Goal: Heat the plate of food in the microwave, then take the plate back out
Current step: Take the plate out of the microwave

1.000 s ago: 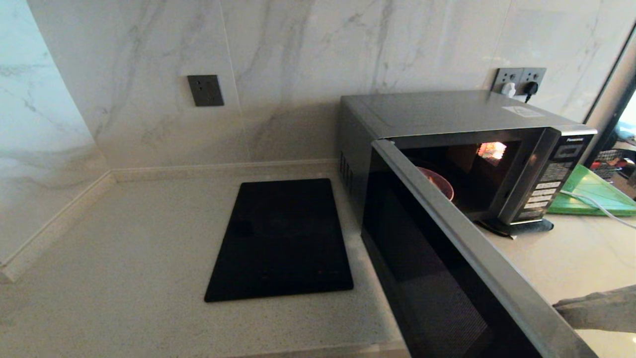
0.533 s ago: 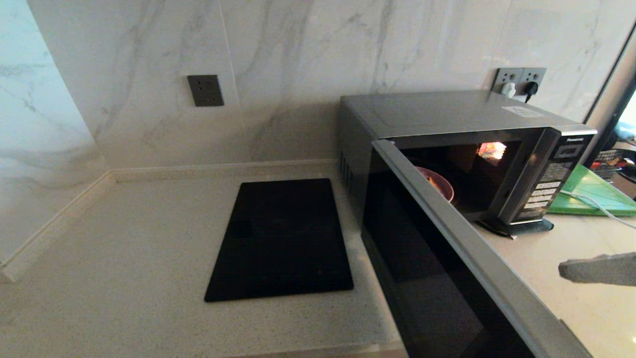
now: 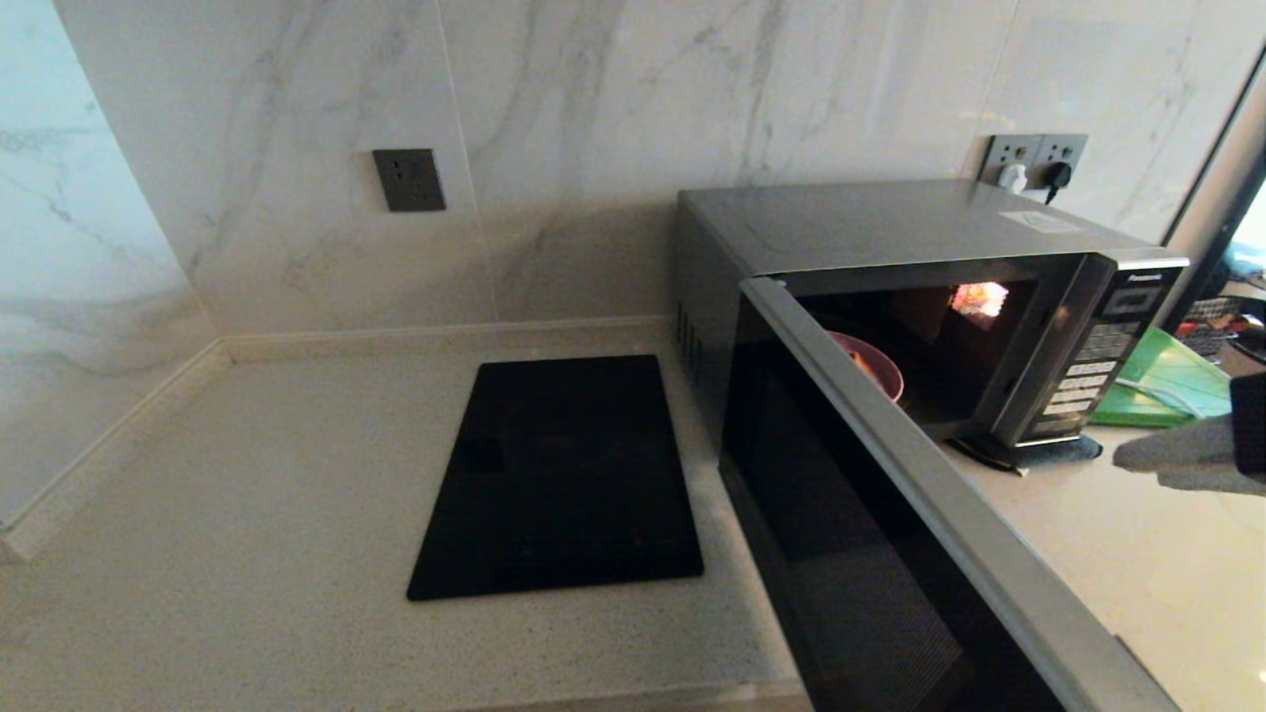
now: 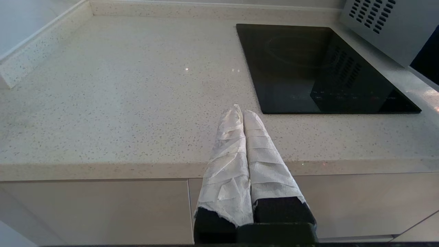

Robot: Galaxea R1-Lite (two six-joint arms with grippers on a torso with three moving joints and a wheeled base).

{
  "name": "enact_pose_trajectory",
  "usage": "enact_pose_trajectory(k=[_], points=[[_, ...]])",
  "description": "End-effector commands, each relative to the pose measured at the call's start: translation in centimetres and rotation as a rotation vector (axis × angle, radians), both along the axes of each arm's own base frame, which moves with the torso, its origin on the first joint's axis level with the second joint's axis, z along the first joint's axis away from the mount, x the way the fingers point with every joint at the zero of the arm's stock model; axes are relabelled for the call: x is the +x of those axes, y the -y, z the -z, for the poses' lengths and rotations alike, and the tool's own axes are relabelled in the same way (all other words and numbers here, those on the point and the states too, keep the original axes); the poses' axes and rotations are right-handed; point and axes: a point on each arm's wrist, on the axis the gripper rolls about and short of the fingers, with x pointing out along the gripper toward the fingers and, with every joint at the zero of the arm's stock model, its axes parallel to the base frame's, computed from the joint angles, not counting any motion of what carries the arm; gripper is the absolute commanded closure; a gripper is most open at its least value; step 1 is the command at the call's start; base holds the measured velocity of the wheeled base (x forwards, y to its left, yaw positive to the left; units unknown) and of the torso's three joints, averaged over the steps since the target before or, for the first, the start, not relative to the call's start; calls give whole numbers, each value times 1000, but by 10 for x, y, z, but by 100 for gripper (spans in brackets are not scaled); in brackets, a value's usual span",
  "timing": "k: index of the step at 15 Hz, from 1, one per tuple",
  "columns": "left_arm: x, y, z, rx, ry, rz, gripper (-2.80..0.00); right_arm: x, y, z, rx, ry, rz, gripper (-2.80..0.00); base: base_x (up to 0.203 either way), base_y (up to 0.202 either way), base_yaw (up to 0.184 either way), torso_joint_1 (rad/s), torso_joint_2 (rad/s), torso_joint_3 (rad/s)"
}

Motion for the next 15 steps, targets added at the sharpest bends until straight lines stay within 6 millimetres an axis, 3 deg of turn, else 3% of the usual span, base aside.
enact_pose_trajectory(k=[1,6,12,15], points=[[0,0,0,-1,-1,-1,0,35,0,5,140,-7,69,-280,0,0,0,0,0,0],[0,0,0,-1,-1,-1,0,73,-1,15,290,-51,198,-280,0,0,0,0,0,0],[0,0,0,-1,0,-1,0,117,-1,62,349,-238,326,-280,0,0,0,0,0,0],[0,0,0,-1,-1,-1,0,145,0,79,316,-242,375,-280,0,0,0,0,0,0]])
